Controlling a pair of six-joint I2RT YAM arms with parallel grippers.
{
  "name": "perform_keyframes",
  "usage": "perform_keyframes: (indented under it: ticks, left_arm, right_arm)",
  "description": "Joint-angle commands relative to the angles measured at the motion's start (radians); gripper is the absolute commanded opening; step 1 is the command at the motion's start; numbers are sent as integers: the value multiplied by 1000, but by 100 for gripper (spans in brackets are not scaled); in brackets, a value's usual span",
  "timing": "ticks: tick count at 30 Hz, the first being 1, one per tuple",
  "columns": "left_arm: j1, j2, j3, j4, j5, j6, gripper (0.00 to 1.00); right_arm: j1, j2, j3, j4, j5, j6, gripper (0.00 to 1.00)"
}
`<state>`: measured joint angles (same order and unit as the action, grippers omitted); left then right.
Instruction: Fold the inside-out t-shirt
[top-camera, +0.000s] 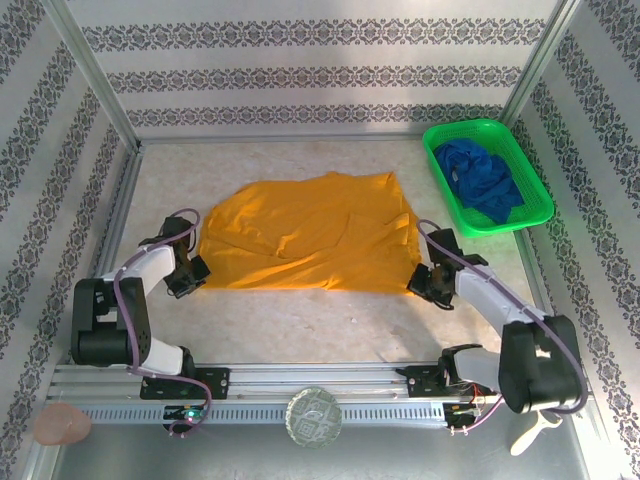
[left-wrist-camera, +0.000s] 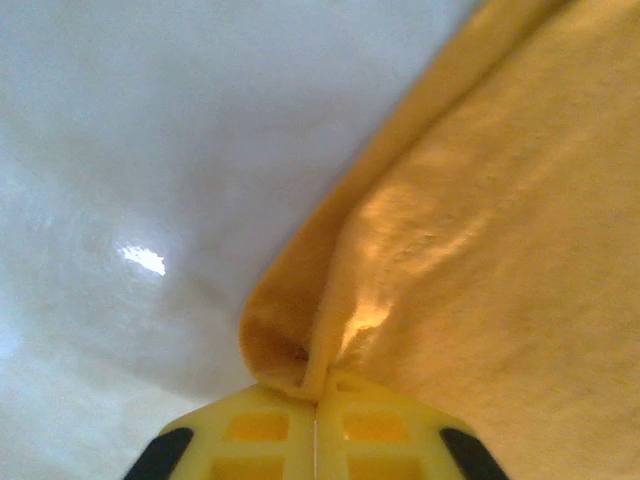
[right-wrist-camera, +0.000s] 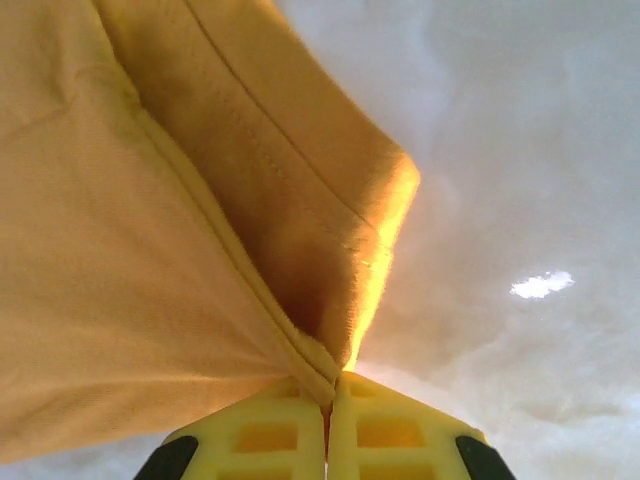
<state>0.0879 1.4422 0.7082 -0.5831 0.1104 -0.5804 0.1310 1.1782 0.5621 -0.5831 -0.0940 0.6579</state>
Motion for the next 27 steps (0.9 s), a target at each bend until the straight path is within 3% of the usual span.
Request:
perform_keyframes:
  ticks: [1,7,14,20,21,22,23,25,27]
  left_arm:
    - [-20,-17,-67,100,124,-69,0]
    - [-20,-279,-146,11,52,-152,0]
    - [-10,-512,-197,-120,-21,-196,0]
    - [-8,-607,-228,-156,17,-225,0]
    - [-9,-614,-225,-157,28,-231,0]
    - [-9,-618,-216,-165,36,-231,8]
    - [-9,-621,-198,-177,35,-226,30]
    - [-10,-623,-154,-199,25,-197,63]
    - [-9,-608,-95,-204,14,-159,76]
  right_arm:
    - [-1,-183,-18,-90,60,113,0]
    - [-21,-469,0,-316,144,204,0]
    - [-31,-602,-42,-440,140,296,0]
    - [-31,-701,-78,-524,151,342,0]
    - [-32,-711,-81,-524,143,342,15]
    - [-32,-717,-80,-526,132,339,36]
    - [-32,-721,-71,-527,126,333,47]
    - [-32,-721,-42,-521,125,311,54]
    - [-33,-706,2,-499,128,270,55]
